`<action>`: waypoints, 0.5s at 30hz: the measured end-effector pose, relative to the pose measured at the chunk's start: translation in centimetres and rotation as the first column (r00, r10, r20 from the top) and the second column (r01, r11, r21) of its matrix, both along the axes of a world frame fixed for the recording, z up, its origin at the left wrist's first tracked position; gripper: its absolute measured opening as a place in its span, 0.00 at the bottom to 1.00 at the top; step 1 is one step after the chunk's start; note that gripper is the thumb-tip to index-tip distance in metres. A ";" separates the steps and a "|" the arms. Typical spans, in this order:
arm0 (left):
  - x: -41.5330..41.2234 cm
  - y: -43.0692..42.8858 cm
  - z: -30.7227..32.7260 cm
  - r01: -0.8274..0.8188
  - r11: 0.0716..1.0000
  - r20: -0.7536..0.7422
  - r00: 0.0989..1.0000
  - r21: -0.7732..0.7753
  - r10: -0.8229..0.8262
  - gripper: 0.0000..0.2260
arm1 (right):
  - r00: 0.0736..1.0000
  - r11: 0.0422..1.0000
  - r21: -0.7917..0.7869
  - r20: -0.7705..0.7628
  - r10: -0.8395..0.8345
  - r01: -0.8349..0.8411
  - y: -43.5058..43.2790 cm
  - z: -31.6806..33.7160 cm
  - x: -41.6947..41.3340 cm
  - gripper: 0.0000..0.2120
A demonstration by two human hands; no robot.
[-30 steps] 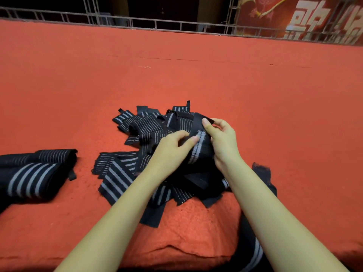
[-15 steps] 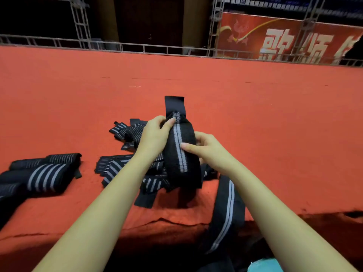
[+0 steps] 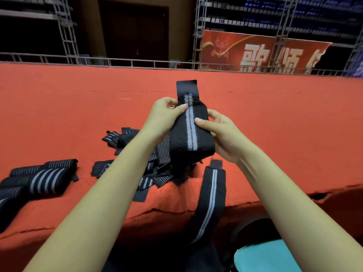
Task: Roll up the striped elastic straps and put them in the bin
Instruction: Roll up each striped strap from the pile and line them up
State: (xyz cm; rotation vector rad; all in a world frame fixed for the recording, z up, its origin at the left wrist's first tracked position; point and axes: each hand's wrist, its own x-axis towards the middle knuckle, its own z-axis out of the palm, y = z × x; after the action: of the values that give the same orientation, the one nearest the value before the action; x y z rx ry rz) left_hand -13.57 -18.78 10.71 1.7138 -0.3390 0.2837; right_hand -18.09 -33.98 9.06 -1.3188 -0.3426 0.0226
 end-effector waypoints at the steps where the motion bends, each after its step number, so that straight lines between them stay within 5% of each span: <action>1: 0.0 -0.4 0.2 0.005 1.000 0.005 1.000 -0.002 -0.005 0.05 | 1.000 1.000 0.027 0.008 0.007 -0.007 -0.1 0.2 -0.2 0.16; 4: -0.1 -1.1 0.9 0.006 1.000 0.055 0.998 -0.015 -0.005 0.04 | 0.999 0.998 0.042 0.015 0.043 -0.043 -0.6 0.1 -0.4 0.17; 9: 1.2 0.7 1.3 -0.162 0.986 0.156 0.975 0.026 0.156 0.03 | 0.996 0.938 -0.336 -0.037 0.079 -0.087 -1.7 -3.1 0.0 0.13; 15: 3.4 6.1 -5.3 -0.280 0.950 -0.046 0.956 0.139 0.288 0.06 | 0.998 0.741 -0.669 -0.067 0.016 -0.057 -1.7 -11.7 2.1 0.07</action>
State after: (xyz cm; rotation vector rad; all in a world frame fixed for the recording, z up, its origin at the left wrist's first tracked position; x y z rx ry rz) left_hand -10.19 -12.70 5.43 1.8987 -0.0609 0.4220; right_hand -15.99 -35.69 -2.65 -2.0329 -0.3217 0.2391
